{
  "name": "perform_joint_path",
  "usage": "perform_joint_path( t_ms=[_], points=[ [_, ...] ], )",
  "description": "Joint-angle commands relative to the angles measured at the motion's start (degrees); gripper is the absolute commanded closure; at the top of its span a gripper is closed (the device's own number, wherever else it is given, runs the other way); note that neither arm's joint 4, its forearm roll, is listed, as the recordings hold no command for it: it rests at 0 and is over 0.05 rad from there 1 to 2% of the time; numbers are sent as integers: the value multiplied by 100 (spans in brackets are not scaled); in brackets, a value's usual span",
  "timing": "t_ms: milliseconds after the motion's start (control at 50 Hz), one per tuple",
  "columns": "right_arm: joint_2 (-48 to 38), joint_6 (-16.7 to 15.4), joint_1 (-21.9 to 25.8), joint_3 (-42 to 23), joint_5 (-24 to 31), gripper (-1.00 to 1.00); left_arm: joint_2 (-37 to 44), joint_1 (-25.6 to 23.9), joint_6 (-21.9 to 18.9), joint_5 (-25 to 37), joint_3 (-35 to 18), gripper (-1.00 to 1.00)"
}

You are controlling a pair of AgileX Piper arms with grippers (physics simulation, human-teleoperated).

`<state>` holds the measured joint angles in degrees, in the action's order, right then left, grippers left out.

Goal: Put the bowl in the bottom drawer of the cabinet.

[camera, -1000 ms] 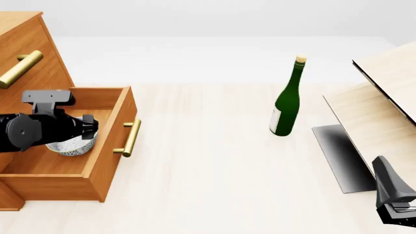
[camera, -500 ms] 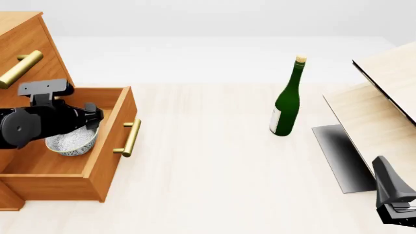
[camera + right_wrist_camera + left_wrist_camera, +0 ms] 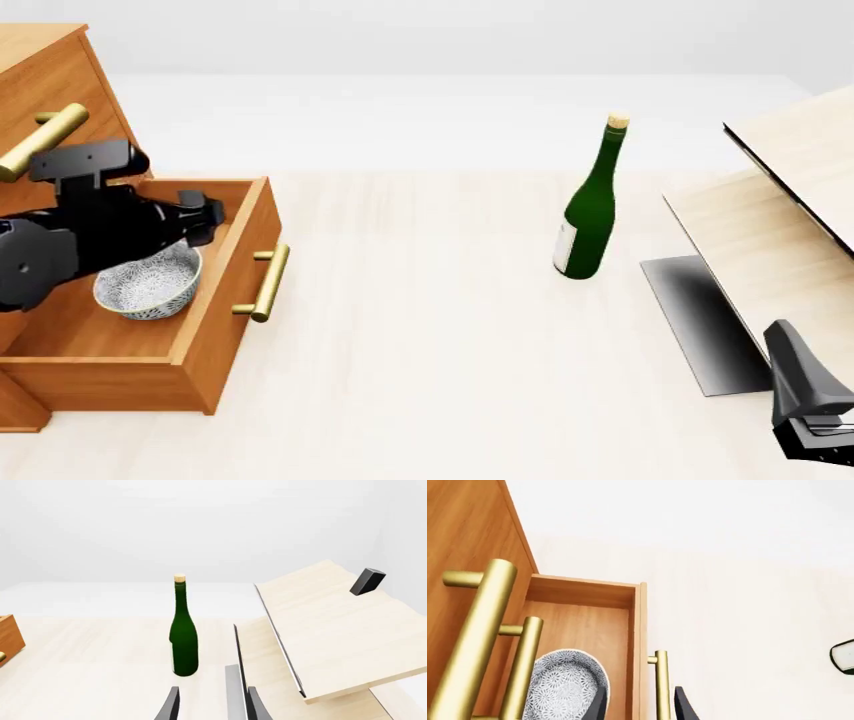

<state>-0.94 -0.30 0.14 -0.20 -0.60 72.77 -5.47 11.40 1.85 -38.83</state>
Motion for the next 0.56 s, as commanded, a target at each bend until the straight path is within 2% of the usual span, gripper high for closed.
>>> perform_joint_path(
  t_ms=[20,400,560],
  points=[
    [1,1,-1,0,0,-100,-307,-255,78,-65,-39,-100],
    [1,0,2,0,0,-100,-922,-482,104,-208,38,-100],
    [-2,0,0,0,-1,-100,-1168,-601,-202,-306,52,-100]
  ],
)
